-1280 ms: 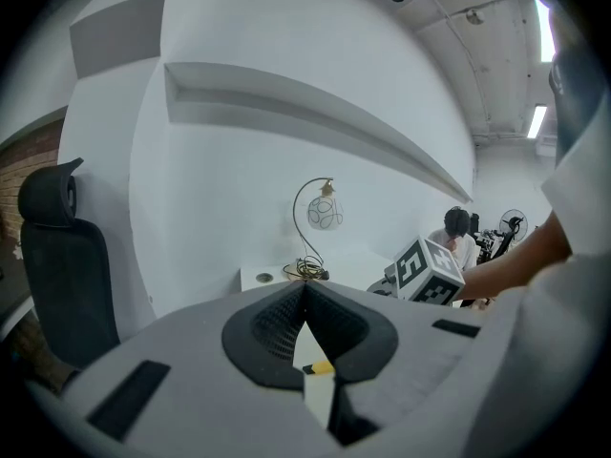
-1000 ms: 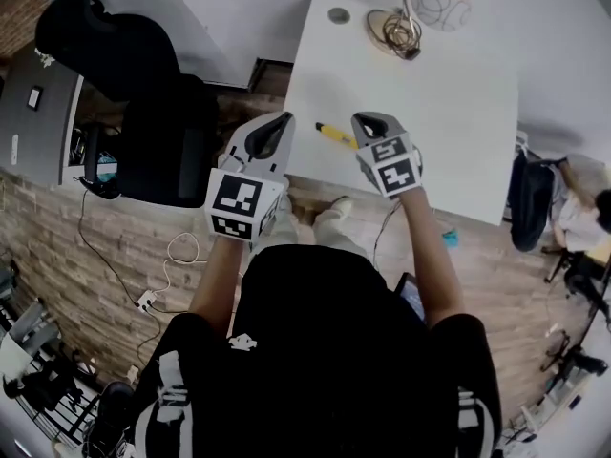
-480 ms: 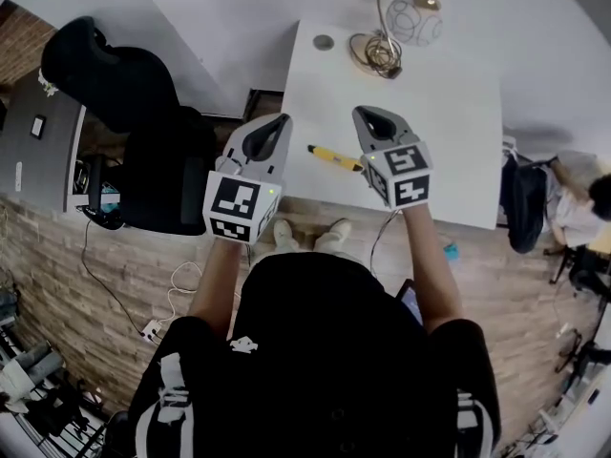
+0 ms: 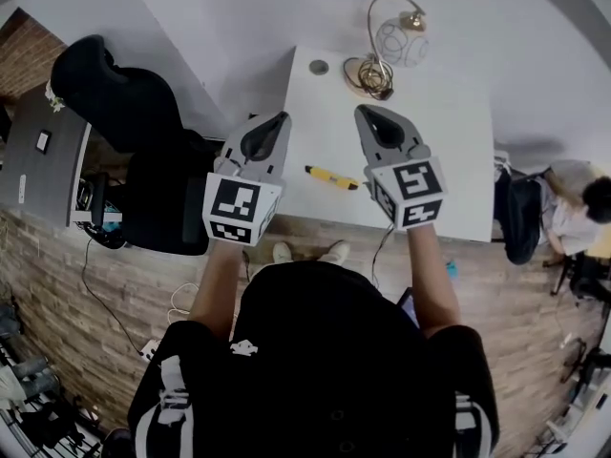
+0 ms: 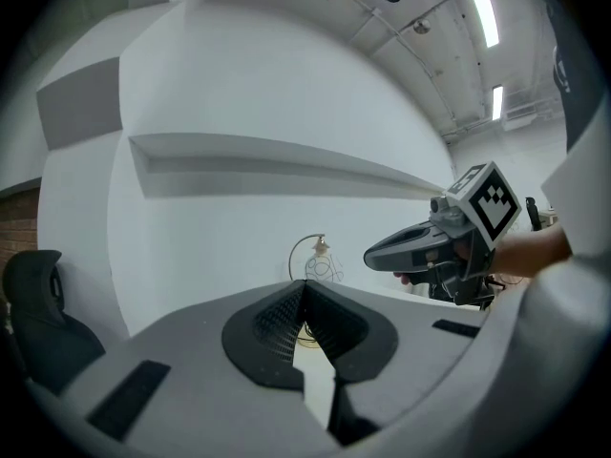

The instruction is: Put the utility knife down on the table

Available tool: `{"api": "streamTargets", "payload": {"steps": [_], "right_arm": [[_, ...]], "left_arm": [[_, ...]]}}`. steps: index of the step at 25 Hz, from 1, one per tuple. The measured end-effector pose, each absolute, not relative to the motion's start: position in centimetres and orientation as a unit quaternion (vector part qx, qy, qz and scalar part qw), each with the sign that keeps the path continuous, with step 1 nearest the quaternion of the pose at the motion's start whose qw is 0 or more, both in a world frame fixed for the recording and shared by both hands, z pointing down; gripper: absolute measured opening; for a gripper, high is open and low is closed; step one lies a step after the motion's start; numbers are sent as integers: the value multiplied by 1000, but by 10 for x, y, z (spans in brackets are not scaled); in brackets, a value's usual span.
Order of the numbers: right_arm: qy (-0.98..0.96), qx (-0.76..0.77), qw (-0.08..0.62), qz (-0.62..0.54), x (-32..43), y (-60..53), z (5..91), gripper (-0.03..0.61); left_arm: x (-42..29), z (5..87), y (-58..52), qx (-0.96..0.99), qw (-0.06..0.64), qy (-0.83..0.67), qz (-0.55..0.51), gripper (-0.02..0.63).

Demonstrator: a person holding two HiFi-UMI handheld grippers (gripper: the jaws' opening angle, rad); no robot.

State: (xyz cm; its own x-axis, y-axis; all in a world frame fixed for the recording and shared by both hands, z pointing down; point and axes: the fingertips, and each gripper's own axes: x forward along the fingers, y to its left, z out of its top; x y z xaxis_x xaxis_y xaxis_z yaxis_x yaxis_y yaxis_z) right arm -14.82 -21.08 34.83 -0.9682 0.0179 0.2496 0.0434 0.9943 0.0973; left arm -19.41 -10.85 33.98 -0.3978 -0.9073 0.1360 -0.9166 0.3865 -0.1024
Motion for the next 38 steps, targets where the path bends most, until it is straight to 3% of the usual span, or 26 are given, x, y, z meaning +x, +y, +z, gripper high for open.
{"api": "streamTargets", "payload": {"steps": [23, 38], "right_arm": [[-995, 30, 0, -91, -122, -218, 245, 34], [-996, 37, 10, -85, -119, -220, 258, 34]], "left_arm": [[-185, 247, -114, 543, -74, -835, 56, 18], [-172, 252, -114, 554, -67, -828, 53, 18]]}}
